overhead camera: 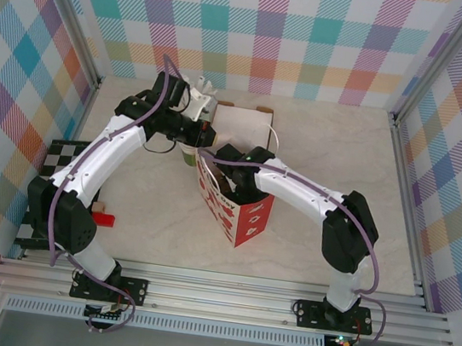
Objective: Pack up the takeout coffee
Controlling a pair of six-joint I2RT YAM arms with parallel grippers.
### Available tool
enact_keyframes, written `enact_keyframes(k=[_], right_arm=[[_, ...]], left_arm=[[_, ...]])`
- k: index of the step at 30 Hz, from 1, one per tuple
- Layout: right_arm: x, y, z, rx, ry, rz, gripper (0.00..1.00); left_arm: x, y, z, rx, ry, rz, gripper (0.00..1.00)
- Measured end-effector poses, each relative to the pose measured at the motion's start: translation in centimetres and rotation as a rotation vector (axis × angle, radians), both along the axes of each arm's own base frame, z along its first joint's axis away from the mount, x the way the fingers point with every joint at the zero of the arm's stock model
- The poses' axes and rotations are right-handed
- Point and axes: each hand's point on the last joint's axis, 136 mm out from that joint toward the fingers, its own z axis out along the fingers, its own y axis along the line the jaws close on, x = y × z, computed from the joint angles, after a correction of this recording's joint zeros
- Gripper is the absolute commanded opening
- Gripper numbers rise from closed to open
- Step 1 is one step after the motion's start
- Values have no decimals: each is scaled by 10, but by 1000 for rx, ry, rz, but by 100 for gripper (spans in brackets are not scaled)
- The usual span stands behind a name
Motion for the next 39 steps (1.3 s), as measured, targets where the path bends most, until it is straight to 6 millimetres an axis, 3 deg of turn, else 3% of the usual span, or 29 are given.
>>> enact_keyframes(k=[7, 39], right_arm=[[-2, -1, -3, -2, 5, 0, 22], [-5, 0, -10, 13, 24, -1, 22]], left_arm=[[0, 0, 0, 0, 0, 0, 0], [-1, -3, -1, -12, 10, -12, 0]])
